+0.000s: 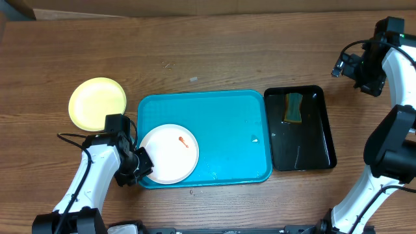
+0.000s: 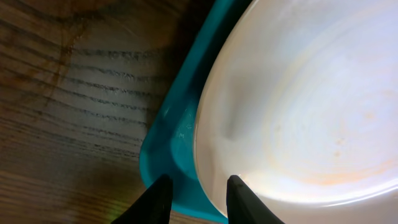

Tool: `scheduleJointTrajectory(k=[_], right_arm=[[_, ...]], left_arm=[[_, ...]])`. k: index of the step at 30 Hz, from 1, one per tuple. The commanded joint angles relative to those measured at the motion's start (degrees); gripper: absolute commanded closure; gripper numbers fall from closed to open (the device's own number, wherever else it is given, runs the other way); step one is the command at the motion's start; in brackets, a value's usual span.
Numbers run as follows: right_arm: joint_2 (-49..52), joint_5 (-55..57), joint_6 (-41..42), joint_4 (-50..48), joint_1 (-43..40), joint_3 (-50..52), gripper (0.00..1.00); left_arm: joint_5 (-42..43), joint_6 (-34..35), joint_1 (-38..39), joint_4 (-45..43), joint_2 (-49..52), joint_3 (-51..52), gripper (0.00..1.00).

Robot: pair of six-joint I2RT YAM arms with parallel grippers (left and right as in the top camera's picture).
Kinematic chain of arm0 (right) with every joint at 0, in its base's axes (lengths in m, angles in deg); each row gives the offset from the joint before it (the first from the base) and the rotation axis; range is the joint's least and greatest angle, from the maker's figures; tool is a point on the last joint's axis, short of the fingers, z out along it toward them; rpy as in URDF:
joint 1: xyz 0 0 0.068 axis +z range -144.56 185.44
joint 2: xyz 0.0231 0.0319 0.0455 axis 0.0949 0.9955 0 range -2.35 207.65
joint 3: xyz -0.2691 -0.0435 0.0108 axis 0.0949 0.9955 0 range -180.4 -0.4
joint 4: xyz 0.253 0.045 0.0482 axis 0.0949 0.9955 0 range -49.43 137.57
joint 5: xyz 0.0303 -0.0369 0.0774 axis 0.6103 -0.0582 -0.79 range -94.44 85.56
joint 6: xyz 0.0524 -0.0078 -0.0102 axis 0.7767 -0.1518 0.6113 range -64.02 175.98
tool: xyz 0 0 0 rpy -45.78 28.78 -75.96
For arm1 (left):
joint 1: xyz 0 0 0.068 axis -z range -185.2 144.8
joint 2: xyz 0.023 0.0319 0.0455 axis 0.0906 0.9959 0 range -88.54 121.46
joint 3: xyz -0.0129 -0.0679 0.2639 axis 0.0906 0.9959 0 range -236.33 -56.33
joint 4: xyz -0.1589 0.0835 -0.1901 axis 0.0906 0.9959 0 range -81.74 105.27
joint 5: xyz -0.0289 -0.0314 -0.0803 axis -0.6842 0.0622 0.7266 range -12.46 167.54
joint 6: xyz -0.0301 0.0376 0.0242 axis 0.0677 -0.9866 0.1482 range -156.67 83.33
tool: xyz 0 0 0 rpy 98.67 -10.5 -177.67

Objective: Clean dirty plates on tray and stack at the side
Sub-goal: 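Pinch the white plate's left rim and slide it toward tray center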

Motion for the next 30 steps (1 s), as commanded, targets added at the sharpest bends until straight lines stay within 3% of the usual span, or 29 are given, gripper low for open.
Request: scheduleJointTrajectory(k=[1, 17, 30], right_arm=[[-1.33, -0.26, 0.44, -0.09, -0.07, -0.94, 0.00], [-1.33, -0.26, 0.44, -0.09, -0.07, -0.94, 0.00], [-1.33, -0.26, 0.44, -0.09, -0.07, -0.94, 0.00]], left_arm=[[0.66, -0.46, 0.17, 0.02, -0.28, 0.50, 0.69], [0.74, 2.60, 0.17, -2.32, -0.28, 1.09, 0.74], [5.49, 5.20, 0.17, -4.90, -0.28, 1.11, 0.74]])
